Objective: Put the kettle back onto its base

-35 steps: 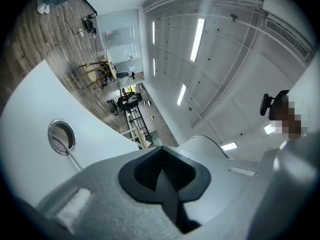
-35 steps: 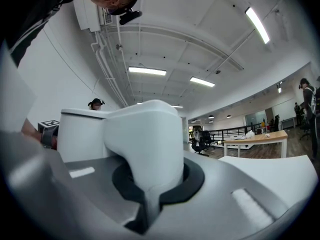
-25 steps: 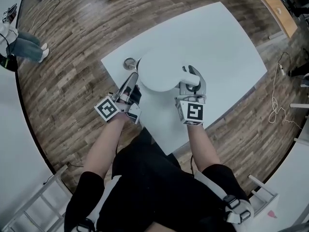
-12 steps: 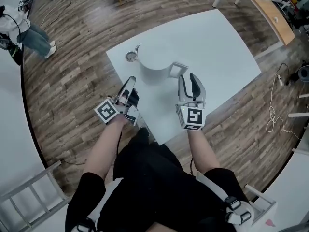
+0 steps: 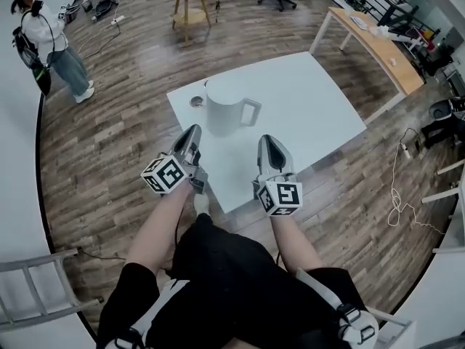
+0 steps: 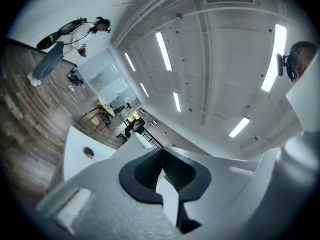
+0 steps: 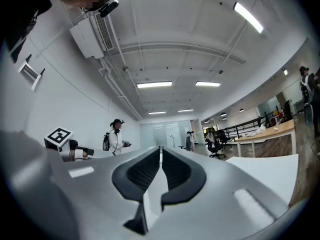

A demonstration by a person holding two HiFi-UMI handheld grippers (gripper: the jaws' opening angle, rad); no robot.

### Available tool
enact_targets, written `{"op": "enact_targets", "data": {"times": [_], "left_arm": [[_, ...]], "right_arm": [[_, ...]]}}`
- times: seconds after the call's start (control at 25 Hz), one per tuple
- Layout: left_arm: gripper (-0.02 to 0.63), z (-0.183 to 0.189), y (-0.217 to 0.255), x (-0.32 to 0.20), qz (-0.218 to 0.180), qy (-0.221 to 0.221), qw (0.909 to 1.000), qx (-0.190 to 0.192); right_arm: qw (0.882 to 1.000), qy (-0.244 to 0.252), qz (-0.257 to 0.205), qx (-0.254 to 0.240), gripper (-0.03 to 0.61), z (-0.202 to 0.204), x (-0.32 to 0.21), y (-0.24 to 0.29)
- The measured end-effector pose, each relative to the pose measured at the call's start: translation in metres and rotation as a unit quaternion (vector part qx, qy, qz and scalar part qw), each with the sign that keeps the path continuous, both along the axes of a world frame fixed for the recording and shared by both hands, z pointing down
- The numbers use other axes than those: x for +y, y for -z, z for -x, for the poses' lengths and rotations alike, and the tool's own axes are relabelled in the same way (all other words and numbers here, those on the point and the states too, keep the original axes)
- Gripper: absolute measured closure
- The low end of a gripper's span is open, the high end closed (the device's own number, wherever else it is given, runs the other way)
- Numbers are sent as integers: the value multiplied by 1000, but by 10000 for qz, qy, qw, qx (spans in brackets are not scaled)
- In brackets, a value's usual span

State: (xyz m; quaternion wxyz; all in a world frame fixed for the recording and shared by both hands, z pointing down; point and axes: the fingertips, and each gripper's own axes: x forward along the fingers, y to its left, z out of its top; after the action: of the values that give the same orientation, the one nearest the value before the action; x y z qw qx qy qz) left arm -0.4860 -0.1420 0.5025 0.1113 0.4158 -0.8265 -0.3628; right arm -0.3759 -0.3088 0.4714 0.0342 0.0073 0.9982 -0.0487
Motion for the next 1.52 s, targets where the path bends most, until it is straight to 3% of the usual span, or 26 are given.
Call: {"op": "enact_targets", "data": {"times": [0.12, 0.28, 0.48, 0.68, 0.76, 0.88, 0.96, 1.12, 1.36, 1.52], "left_arm": [[617, -19, 16, 10, 323, -12, 9987, -383], [617, -21, 33, 35, 60, 132, 9993, -341], [617, -39, 36, 46, 637, -33, 9932, -973], [617, -61, 35, 68, 645, -278, 9924, -1015], [617, -67, 36, 79, 830, -356, 9880, -1255], [617, -75, 41, 91, 1324, -384, 9730, -1851], [617, -77, 42, 98, 1468, -379, 9671, -2043], [617, -76, 40, 105, 1561, -355, 9643, -2111], [617, -85, 41, 94, 1337, -331, 9692, -2043], [617, -86, 41, 96, 1379, -412, 9672, -2092]], "right_arm": [[9997, 196, -39, -149, 568, -15, 14, 13], [9976, 306, 326, -520, 575, -30, 19, 33], [9986, 234, 56, -468, 575, -49, 26, 36], [9991, 247, -13, -336, 575, -76, 42, 31], [9995, 170, 59, -276, 575, -83, 51, 22], [9996, -13, 234, -158, 575, -86, 60, 8], [9995, -83, 256, -170, 577, -89, 65, 6], [9996, -117, 132, -211, 577, -88, 67, 14], [9992, -152, 326, -159, 577, -89, 64, 9], [9992, -153, 367, -68, 577, -86, 68, 2]]}}
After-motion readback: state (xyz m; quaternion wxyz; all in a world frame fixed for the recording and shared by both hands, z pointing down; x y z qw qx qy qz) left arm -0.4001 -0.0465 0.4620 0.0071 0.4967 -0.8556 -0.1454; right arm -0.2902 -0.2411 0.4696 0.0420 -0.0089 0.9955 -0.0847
